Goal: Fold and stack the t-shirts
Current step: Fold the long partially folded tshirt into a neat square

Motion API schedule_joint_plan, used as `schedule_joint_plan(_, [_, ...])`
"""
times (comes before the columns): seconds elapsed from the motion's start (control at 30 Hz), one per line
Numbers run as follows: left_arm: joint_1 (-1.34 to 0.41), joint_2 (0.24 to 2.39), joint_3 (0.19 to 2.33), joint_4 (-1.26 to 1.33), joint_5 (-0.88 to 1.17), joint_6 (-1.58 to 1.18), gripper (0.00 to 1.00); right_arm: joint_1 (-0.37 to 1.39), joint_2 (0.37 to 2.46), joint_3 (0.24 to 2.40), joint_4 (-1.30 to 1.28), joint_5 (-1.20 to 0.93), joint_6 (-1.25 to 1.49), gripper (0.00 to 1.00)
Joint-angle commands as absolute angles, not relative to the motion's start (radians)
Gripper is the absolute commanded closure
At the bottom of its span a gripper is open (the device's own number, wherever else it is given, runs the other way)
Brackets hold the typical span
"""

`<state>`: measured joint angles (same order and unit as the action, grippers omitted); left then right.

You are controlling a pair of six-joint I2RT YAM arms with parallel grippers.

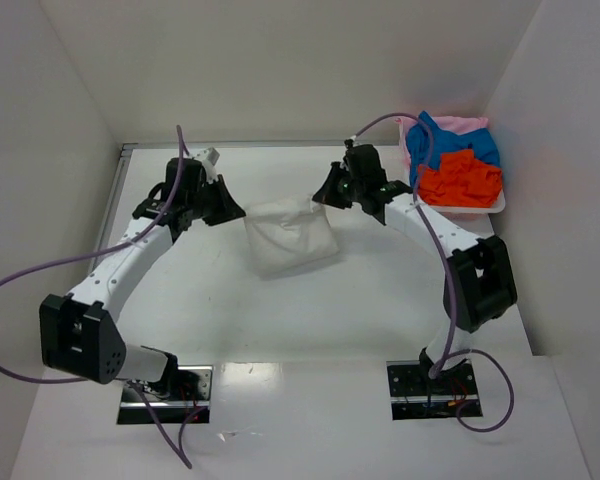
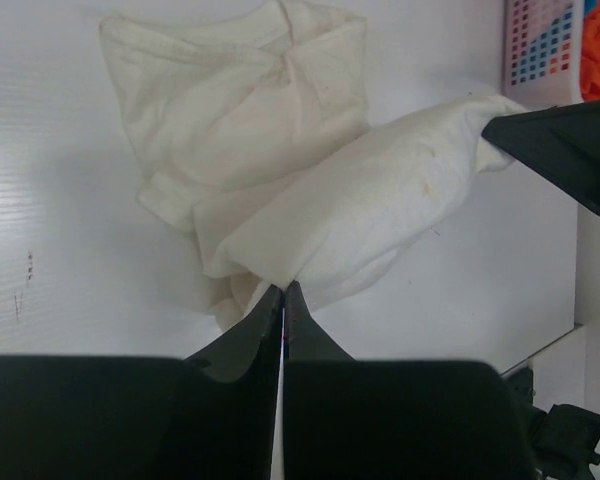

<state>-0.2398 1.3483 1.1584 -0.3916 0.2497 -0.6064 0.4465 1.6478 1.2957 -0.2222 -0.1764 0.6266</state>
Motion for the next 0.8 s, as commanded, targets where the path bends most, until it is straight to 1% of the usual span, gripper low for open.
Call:
schedule_joint_plan(0.0, [-0.212, 1.402, 1.193, -0.315, 0.249, -0.603, 1.0, 0.423, 1.712, 1.402, -0.16, -0.186, 0.589, 1.0])
schedule_joint_plan(0.33, [-0.163, 1.616, 1.324, -0.262, 0.238, -0.594, 1.0, 0.393, 1.911, 1.669, -0.178, -0.218, 0.549, 1.0])
schedule_joint_plan(0.4, [-0.153, 1.652, 1.357, -0.262, 0.238, -0.594, 1.0, 0.382, 1.966, 1.693, -0.189, -0.23, 0.549, 1.0])
schedule_joint_plan(0.5, [-0.144, 1.724, 1.38, -0.252, 0.249, -0.594, 1.0, 0.373, 2.032, 1.717, -0.189, -0.241, 0.549, 0.95])
schedule_joint_plan(0.63, [-0.135, 1.81, 1.39, -0.206, 0.249, -0.607, 1.0, 0.364, 2.108, 1.744, -0.169, -0.25, 0.538, 0.94])
schedule_joint_plan(0.77, [-0.135, 1.87, 1.39, -0.169, 0.249, -0.64, 1.0, 0.354, 2.193, 1.816, -0.169, -0.259, 0.519, 0.92])
